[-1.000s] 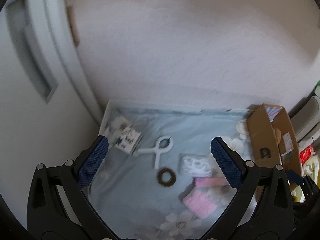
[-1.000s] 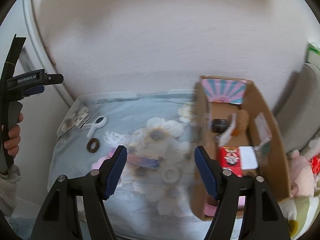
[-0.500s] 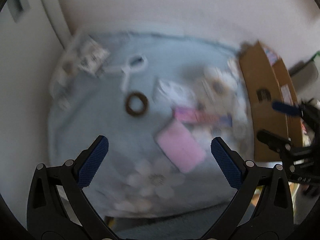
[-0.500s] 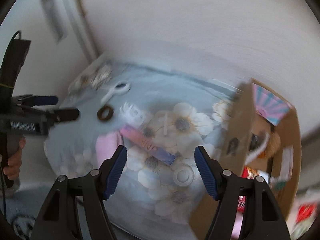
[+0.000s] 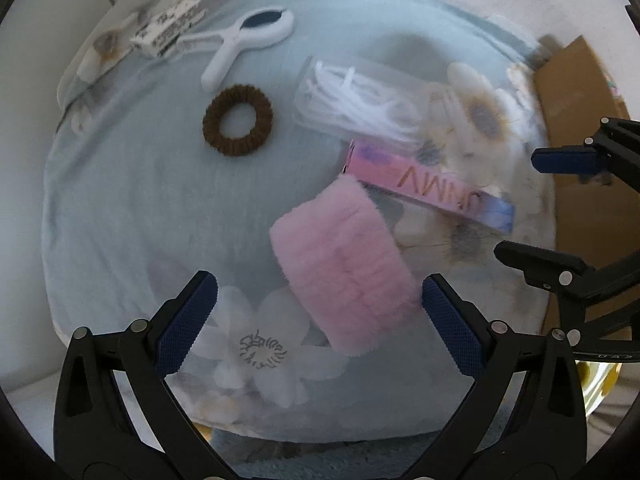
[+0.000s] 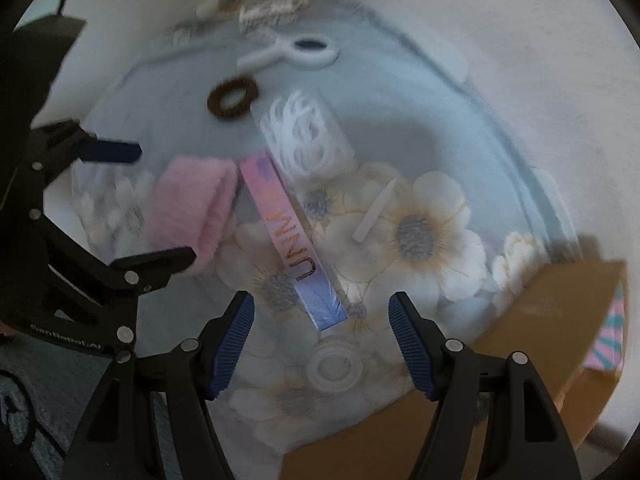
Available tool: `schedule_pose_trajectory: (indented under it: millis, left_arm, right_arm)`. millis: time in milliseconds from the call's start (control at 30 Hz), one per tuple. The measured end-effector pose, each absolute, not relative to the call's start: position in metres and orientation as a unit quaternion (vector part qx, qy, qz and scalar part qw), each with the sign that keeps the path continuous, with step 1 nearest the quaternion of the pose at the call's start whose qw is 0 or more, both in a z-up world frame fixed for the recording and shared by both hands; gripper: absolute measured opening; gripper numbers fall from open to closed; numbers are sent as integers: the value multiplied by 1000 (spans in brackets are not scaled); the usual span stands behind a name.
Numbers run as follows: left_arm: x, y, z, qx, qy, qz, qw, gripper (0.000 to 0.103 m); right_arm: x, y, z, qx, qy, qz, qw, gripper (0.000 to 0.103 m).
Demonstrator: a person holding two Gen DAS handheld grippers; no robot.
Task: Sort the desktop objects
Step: 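Grasp the pink wristband with the left gripper while the right grasps the pink UNMV box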
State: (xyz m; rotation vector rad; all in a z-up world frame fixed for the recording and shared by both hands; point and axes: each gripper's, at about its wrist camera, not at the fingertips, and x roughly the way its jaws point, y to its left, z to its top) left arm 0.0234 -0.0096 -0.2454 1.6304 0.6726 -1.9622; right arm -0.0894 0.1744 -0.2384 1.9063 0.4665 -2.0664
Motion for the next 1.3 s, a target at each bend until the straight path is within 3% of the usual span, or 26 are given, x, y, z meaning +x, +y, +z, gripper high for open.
schedule_pose_trajectory:
  millis: [233, 433, 500, 633, 733, 800, 967, 1300]
  left_arm:
    - [29, -9, -257, 590, 277, -710, 268, 102]
    - [30, -2, -259, 588, 258, -710, 288, 102]
    - [32, 1, -259, 586, 253, -712, 293, 102]
    - [36, 4, -256, 582, 246, -715, 298, 100]
    - [39, 6, -248, 575, 242, -725, 291, 81]
    - [42, 8, -241, 570, 255, -731, 274, 53]
    - [51, 10, -226, 570, 232, -740, 272, 44]
    - [67, -12, -206, 553, 248, -750, 265, 41]
  right_arm:
    - [-93, 174, -260, 670, 184, -699, 170, 59]
    - [-90, 167, -270, 670, 212, -687, 185, 45]
    - [-89, 164, -275, 675, 217, -679, 188, 34]
    - [-87, 163, -275, 676, 215, -678, 193, 31]
    - [-85, 163, -275, 673, 214, -678, 201, 26]
    - [-84, 162, -273, 671, 214, -680, 202, 26]
    - [-79, 162, -263, 665, 196, -688, 212, 25]
    - [-65, 166, -247, 655, 141, -711, 211, 24]
